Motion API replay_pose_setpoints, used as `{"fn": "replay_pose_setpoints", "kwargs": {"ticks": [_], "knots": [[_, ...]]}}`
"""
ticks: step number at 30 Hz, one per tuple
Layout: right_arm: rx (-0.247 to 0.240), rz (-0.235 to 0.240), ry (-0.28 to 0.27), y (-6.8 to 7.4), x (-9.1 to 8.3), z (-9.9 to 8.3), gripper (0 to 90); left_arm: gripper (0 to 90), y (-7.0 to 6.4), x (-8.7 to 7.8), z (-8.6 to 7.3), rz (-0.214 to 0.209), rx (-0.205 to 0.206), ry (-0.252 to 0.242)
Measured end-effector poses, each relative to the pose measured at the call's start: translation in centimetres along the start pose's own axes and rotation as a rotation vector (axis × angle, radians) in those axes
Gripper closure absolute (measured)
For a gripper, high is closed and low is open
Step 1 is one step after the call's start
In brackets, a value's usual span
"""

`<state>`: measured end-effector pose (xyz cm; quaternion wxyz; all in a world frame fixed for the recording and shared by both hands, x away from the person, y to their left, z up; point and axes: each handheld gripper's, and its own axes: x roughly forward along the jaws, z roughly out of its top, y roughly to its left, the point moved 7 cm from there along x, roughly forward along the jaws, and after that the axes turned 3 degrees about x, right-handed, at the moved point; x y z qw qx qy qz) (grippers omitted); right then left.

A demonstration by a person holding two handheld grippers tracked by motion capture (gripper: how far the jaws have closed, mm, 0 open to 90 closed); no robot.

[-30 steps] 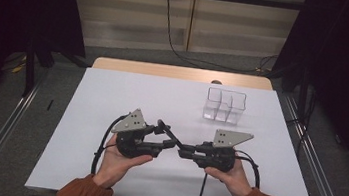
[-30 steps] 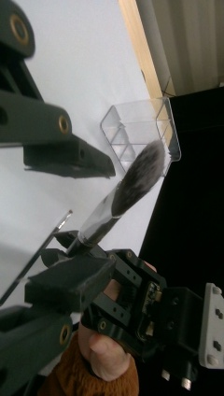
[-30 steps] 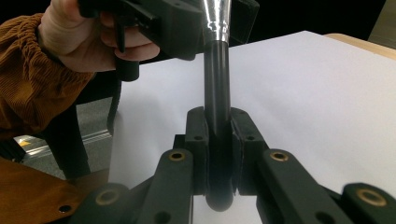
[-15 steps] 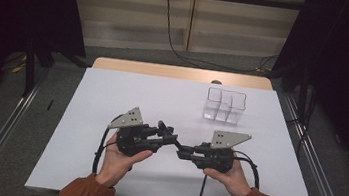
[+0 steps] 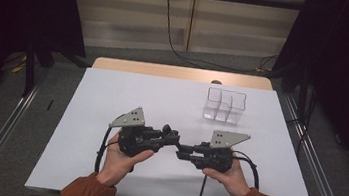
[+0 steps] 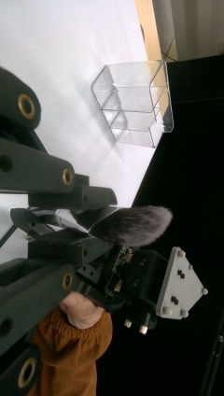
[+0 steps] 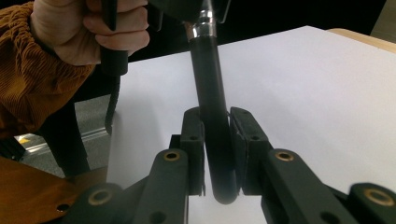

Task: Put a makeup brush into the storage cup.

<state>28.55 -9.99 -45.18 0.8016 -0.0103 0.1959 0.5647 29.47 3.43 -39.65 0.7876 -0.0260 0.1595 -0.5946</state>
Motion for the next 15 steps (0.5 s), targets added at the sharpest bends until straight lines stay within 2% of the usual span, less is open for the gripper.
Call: {"fn": "replay_pose_setpoints", "kwargs": {"ticks": [4, 8, 15], "knots": [[0.007, 0.004, -0.006, 0.02, -0.01, 0.09, 71.6, 79.8, -0.07, -0.01, -0.02, 0.003, 0.004, 0.006], [0.014, 0.004, -0.006, 0.09, 0.09, 0.09, 63.8, 79.8, 0.00, -0.06, -0.01, 0.008, 0.006, 0.008], [0.031, -0.006, -0.012, 0.04, 0.01, 0.23, 44.3, 79.8, 0.18, -0.38, 0.19, 0.013, 0.006, 0.003]]}}
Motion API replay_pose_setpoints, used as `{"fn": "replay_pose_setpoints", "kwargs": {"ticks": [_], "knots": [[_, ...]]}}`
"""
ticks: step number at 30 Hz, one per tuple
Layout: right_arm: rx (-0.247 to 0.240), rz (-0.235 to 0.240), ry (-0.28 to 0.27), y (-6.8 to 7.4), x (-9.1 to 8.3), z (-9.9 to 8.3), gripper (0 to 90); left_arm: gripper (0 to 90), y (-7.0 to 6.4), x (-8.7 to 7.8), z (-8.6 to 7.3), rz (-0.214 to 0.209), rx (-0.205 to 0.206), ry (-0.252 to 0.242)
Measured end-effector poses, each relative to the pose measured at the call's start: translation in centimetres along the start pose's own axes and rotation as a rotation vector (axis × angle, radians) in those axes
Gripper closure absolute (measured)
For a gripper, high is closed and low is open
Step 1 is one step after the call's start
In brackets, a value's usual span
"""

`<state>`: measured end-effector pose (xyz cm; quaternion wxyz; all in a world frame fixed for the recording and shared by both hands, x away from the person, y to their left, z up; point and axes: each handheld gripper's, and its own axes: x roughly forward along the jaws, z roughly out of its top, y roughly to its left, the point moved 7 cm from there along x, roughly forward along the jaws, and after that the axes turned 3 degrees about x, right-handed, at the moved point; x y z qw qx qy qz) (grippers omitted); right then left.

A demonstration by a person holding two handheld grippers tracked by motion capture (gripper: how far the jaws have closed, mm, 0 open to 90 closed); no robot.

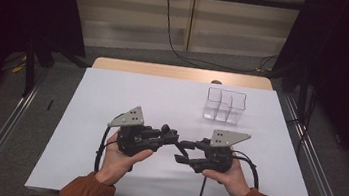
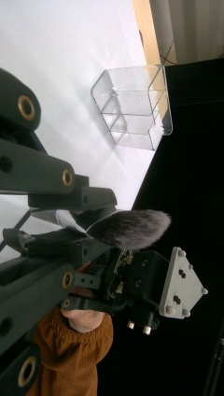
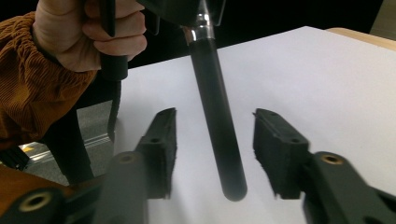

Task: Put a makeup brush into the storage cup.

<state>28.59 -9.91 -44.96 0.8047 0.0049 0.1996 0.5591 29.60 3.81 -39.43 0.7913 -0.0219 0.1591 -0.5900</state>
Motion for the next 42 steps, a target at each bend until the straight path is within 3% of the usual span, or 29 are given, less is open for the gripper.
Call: {"fn": "replay_pose_setpoints", "kwargs": {"ticks": [5, 17, 27, 34, 42], "knots": [[0.006, -0.017, -0.012, -0.1, -0.3, 0.2, 26.0, 79.8, 0.2, -0.5, 0.4, 0.004, -0.009, -0.010], [0.019, -0.046, -0.037, -0.3, -0.9, 0.6, 0.1, 79.9, 1.3, -2.3, 1.1, 0.044, -0.018, -0.016], [0.032, -0.104, -0.052, -0.8, -1.5, 0.6, 0.0, 79.9, 2.0, -3.7, 1.8, 0.071, -0.016, -0.018], [0.011, -0.120, -0.053, -0.7, -1.6, 0.6, 0.0, 79.9, 2.2, -4.1, 2.0, 0.076, -0.005, 0.026], [0.004, -0.108, -0.046, -0.5, -1.5, 0.6, 0.0, 79.9, 2.0, -3.5, 2.1, 0.054, 0.010, 0.080]]}}
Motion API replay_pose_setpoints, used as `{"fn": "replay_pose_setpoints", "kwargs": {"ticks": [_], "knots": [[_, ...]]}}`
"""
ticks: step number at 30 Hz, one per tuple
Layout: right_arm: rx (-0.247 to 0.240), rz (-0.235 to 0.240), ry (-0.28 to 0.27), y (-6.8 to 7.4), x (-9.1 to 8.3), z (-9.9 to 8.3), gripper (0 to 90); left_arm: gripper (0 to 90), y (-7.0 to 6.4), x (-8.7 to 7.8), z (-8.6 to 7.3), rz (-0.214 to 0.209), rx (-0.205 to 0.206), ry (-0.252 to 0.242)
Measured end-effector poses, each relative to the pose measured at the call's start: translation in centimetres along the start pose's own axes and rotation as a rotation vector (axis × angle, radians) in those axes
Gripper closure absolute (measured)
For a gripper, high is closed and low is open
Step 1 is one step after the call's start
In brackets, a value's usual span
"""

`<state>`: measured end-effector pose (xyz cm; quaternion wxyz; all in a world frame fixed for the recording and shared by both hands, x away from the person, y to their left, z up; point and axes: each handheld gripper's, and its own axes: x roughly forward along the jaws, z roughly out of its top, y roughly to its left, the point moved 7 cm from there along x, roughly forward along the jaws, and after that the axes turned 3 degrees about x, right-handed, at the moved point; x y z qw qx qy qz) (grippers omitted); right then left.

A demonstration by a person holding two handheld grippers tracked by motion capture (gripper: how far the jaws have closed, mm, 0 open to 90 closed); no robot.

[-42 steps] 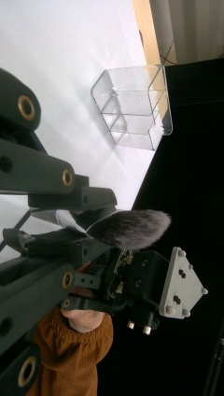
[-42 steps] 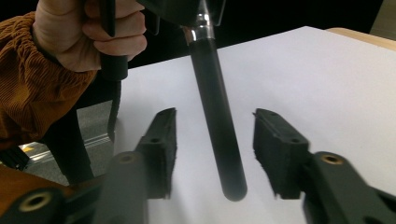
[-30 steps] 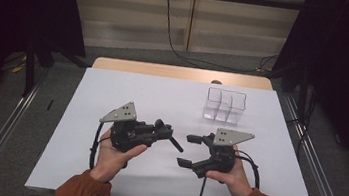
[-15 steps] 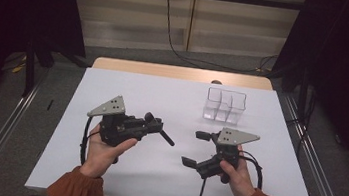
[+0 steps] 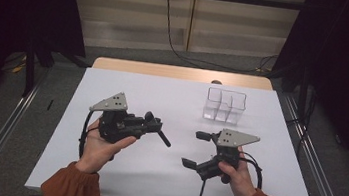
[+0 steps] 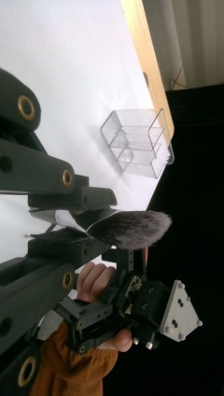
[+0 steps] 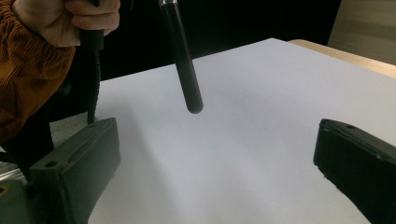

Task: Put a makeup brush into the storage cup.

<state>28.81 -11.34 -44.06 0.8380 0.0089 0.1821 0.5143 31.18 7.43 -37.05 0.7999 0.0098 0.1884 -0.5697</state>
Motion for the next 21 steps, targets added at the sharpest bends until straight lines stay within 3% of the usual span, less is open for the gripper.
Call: {"fn": "replay_pose_setpoints", "kwargs": {"ticks": [9, 15, 21], "knots": [[0.003, 0.009, 0.003, 0.1, 0.1, 0.0, 0.0, 79.9, -0.1, 0.6, -0.2, -0.010, 0.016, 0.079], [0.002, 0.013, 0.018, 0.1, 0.4, -0.2, 0.0, 80.0, 0.1, 1.1, -0.7, 0.003, 0.009, 0.086], [-0.003, 0.009, 0.035, 0.3, 0.7, -0.3, 0.6, 80.0, -0.1, 1.8, -1.3, -0.008, 0.019, 0.149]]}}
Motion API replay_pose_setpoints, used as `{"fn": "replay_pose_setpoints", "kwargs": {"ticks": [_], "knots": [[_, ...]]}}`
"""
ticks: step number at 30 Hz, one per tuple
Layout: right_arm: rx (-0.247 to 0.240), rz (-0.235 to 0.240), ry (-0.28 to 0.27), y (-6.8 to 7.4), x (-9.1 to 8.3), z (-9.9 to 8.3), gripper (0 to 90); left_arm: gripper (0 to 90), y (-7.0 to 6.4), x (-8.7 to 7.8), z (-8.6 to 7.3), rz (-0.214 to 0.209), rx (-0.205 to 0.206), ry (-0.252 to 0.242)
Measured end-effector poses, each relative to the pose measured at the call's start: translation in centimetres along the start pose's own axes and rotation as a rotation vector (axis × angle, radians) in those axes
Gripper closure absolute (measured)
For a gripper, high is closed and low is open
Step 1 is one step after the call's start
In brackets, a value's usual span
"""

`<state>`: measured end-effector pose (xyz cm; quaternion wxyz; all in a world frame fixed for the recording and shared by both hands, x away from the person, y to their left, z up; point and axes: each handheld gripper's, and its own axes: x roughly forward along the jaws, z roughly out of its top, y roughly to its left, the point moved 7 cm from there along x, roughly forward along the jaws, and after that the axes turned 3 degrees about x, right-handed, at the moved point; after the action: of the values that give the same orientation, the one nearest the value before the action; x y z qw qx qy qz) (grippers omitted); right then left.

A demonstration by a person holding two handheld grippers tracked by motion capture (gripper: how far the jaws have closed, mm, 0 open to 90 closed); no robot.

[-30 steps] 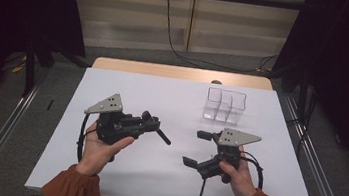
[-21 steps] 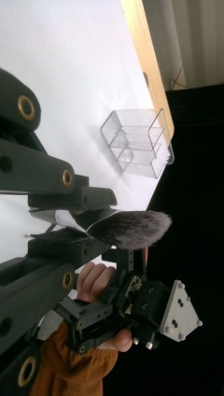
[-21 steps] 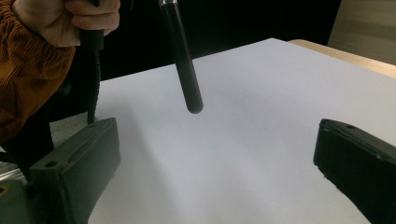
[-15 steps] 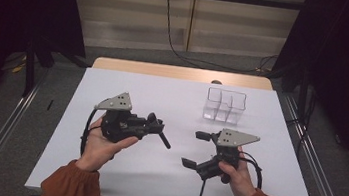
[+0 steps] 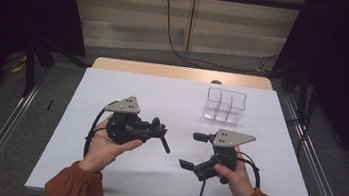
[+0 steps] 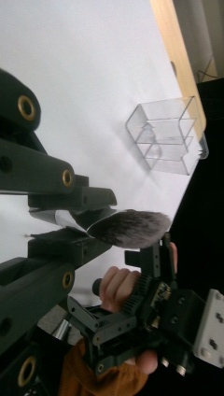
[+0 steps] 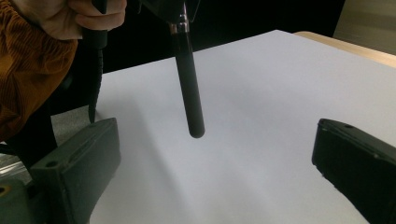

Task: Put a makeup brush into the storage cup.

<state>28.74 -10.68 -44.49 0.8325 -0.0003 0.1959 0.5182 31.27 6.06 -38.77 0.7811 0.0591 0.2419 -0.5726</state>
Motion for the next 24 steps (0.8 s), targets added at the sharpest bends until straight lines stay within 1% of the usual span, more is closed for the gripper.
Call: {"fn": "replay_pose_setpoints", "kwargs": {"ticks": [1, 6, 7, 9, 13, 15, 17, 19, 21, 23, 24], "knots": [[0.000, 0.004, 0.001, 0.0, 0.0, 0.0, 0.6, 80.0, 0.0, 0.2, -0.1, -0.002, -0.005, 0.007], [-0.004, 0.012, 0.010, 0.3, 0.2, -0.1, 1.2, 80.0, -0.2, 0.7, -0.2, -0.015, 0.001, 0.033], [-0.005, 0.013, 0.013, 0.3, 0.3, -0.1, 1.3, 80.0, -0.2, 0.7, -0.3, -0.013, 0.007, 0.046], [-0.004, 0.018, 0.014, 0.4, 0.4, -0.1, 1.8, 79.9, -0.3, 0.9, -0.3, -0.015, 0.011, 0.058], [-0.008, 0.029, 0.024, 0.6, 0.6, -0.1, 2.5, 80.0, -0.4, 1.2, -0.6, -0.024, 0.013, 0.090], [-0.006, 0.033, 0.029, 0.6, 0.7, -0.1, 3.3, 80.0, -0.4, 1.4, -0.7, -0.027, 0.011, 0.092], [-0.010, 0.033, 0.032, 0.7, 0.9, -0.1, 3.9, 80.0, -0.5, 1.5, -0.8, -0.028, 0.020, 0.099], [-0.012, 0.036, 0.040, 0.8, 1.1, -0.1, 4.4, 79.9, -0.7, 1.7, -0.9, -0.034, 0.015, 0.103], [-0.015, 0.032, 0.046, 0.8, 1.3, -0.2, 4.6, 79.9, -0.8, 1.9, -0.9, -0.037, 0.020, 0.107], [-0.005, 0.028, 0.052, 0.8, 1.5, -0.2, 4.0, 80.0, -0.9, 2.1, -1.0, -0.034, 0.025, 0.120], [-0.005, 0.026, 0.057, 0.8, 1.6, -0.2, 4.1, 80.0, -1.0, 2.2, -0.9, -0.040, 0.019, 0.115]]}}
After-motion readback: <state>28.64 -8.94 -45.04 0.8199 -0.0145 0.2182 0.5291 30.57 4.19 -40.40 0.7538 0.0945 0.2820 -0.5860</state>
